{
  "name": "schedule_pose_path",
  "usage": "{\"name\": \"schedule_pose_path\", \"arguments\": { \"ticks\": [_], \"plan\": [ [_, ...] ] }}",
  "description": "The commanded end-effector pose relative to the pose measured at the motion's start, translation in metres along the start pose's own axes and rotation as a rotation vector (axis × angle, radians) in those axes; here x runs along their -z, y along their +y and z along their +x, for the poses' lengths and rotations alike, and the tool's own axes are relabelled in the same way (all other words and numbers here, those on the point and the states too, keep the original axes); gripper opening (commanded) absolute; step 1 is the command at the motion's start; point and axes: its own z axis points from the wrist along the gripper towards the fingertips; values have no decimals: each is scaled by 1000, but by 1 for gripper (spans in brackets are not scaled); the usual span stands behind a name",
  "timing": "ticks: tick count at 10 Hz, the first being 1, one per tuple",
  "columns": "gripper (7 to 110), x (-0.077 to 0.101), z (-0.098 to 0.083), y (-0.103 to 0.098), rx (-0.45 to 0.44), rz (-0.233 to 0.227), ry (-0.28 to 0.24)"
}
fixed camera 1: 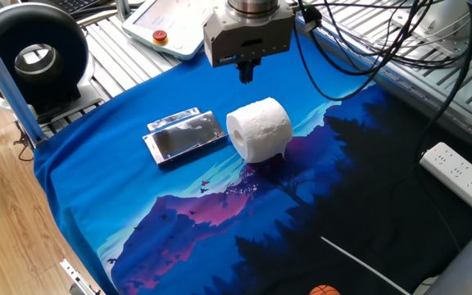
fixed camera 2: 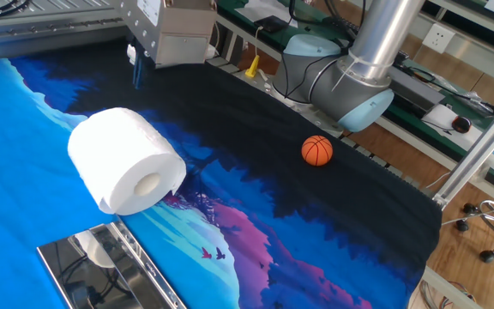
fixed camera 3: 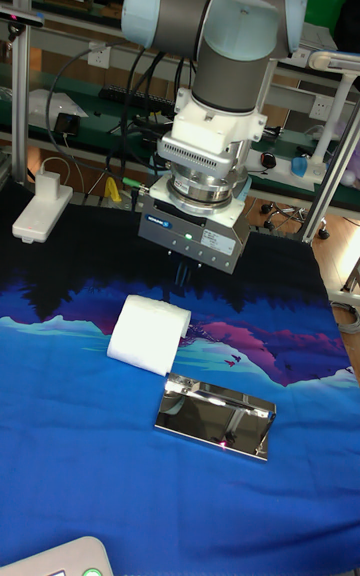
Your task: Put the toilet paper on its holder
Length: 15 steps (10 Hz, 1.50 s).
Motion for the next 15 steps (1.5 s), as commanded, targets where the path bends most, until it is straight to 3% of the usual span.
{"name": "schedule_pose_path", "arguments": {
  "ticks": [1, 2, 4, 5, 7, 9, 10, 13, 15],
  "plan": [
    [7, 1, -10, 2, 15, -12, -39],
    [7, 2, -13, -2, 39, 7, -52],
    [7, 1, 7, -5, 43, 16, 30],
    [7, 1, 10, -6, 46, 19, 42],
    [7, -5, -7, 0, 55, 19, 37],
    [7, 12, 7, -13, 30, 75, 63],
    [7, 12, 12, -11, 34, 66, 83],
    [7, 11, 1, -3, 67, 35, 41],
    [7, 11, -17, 3, 114, 13, -33]
  ]
}}
